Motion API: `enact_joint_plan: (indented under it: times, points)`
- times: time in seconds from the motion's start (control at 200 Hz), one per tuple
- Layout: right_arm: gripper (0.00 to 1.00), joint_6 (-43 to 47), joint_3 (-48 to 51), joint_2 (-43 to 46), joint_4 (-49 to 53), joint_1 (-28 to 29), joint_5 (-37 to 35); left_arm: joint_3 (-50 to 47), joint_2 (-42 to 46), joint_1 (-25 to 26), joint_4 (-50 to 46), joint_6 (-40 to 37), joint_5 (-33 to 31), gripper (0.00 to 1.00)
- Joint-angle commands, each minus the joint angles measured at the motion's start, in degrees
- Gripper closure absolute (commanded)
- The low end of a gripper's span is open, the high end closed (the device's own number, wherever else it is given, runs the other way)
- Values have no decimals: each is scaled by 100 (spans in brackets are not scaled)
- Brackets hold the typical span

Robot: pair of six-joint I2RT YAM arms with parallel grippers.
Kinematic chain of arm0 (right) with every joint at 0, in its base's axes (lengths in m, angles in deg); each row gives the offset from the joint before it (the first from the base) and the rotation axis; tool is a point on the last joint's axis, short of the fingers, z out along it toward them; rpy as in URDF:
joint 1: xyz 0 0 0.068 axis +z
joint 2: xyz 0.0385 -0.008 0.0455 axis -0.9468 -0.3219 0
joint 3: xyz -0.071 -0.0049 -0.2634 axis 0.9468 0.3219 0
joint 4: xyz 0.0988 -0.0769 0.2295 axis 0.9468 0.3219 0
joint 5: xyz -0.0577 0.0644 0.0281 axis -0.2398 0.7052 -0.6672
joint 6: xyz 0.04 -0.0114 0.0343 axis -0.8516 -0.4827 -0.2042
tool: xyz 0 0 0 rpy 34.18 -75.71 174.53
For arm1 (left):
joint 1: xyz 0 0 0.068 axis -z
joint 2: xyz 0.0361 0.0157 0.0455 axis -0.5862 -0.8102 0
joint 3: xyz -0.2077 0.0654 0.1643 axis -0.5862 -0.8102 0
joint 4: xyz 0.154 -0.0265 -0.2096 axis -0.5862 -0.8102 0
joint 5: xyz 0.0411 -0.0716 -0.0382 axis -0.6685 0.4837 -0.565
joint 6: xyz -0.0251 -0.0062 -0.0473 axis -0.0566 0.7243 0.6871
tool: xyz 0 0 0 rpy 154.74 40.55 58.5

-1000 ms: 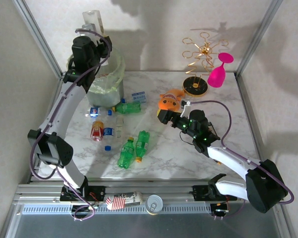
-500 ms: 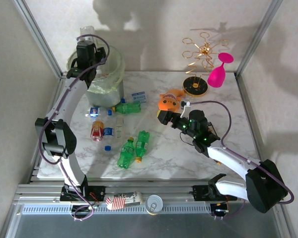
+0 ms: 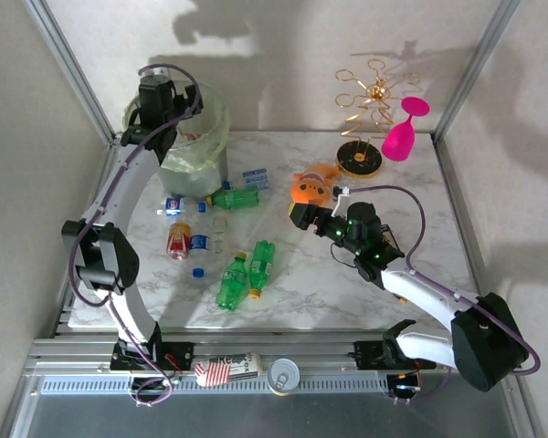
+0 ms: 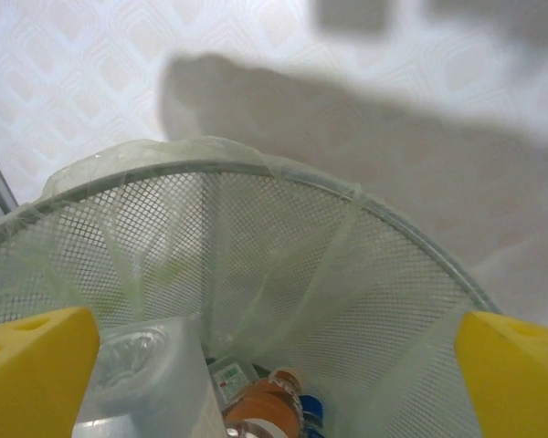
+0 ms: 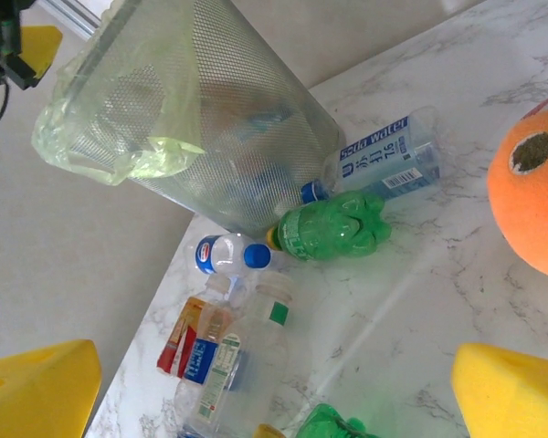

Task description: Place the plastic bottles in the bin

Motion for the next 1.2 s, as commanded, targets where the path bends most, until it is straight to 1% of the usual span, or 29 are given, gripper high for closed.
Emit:
enact_joint_plan:
  times: [0.0, 0.135, 0.275, 0.371, 0.391, 0.456, 0.641, 0.846, 0.896, 0.926, 1.032, 1.197]
  points:
    - [1, -82, 13, -125, 5, 20, -16, -296, 615, 73, 346, 473, 476, 0]
    - [1, -148, -67, -340, 96, 160, -16, -1213, 1240, 342, 1112, 959, 947, 1]
    - [1, -192, -164, -584, 273, 439, -58, -2243, 1790, 843, 1833, 1297, 1141, 0]
    - [1, -152, -278, -775, 556, 666, -212, -2788, 2020, 1244, 2090, 1334, 1165, 0]
    - [1, -142, -316, -827, 622, 829, -230, -2894, 2052, 1322, 2122, 1345, 1160, 0]
    - [1, -129, -404, -999, 822, 1039, -297, -3214, 2154, 1550, 2230, 1432, 1150, 0]
    - [1, -237, -650, -1574, 1216, 1435, -405, -4105, 2455, 1998, 2628, 1647, 917, 0]
    - [2, -381, -1101, -2258, 1468, 1730, -526, -4831, 2552, 2252, 3008, 1782, 710, 0]
    - [2, -434, -1211, -2417, 1525, 1754, -524, -5028, 2577, 2272, 3014, 1815, 675, 0]
    - [2, -496, -1277, -2512, 1561, 1755, -545, -5151, 2599, 2273, 3210, 1861, 657, 0]
    - [3, -634, -1441, -2811, 1585, 1753, -524, -5602, 2690, 2277, 3456, 1992, 598, 0]
    - [5, -751, -1702, -3222, 1628, 1754, -509, -6057, 2866, 2273, 3503, 2046, 353, 0]
